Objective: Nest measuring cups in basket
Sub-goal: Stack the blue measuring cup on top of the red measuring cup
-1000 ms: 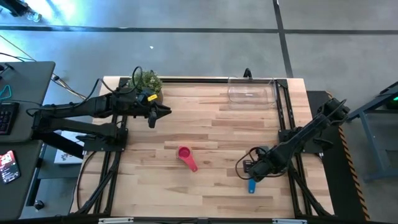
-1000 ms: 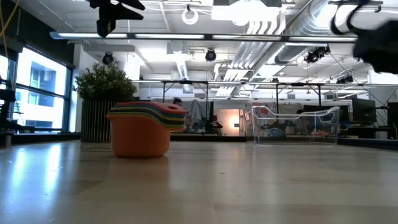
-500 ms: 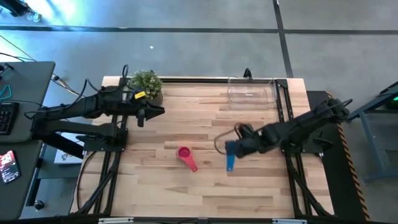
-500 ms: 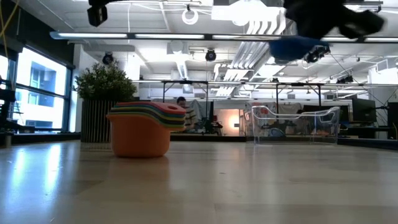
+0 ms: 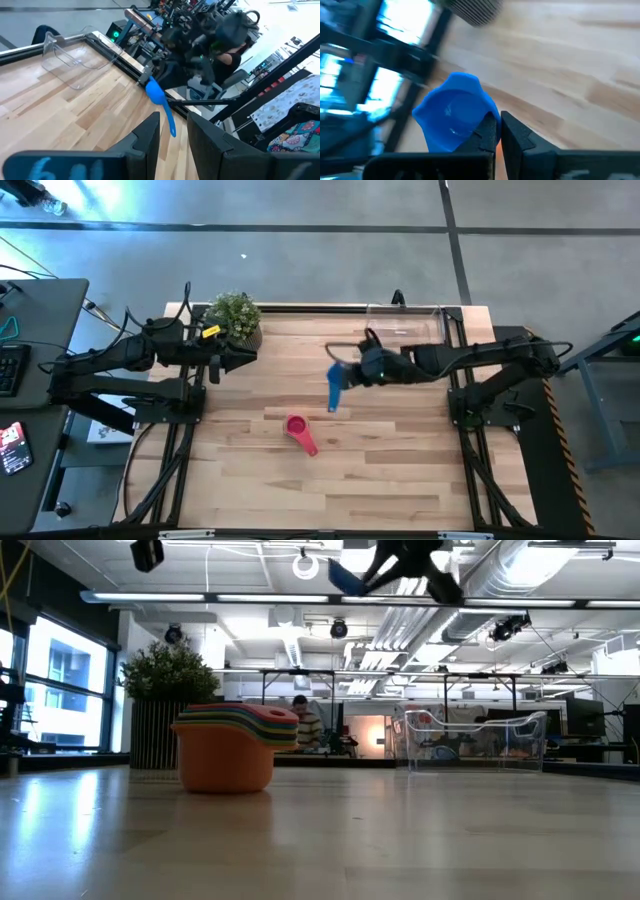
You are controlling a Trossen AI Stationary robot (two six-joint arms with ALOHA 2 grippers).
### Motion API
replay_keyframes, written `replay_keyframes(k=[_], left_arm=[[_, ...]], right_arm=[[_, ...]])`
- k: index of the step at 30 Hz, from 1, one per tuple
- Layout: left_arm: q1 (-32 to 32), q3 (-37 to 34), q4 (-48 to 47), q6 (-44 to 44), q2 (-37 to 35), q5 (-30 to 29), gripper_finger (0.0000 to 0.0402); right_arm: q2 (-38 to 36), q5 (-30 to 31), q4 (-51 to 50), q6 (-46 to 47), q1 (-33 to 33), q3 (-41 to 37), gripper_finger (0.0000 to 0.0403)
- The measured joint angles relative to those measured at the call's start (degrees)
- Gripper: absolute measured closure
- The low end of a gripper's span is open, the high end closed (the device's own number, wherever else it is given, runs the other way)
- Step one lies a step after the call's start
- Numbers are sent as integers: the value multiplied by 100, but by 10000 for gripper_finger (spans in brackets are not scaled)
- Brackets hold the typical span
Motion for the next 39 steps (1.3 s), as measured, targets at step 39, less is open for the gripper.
replay_keyframes(k=[39], left_arm=[[-3,8,-1433,-427,85,1,312]], right_arm=[[869,-2092,3041,-676,-476,7,402]])
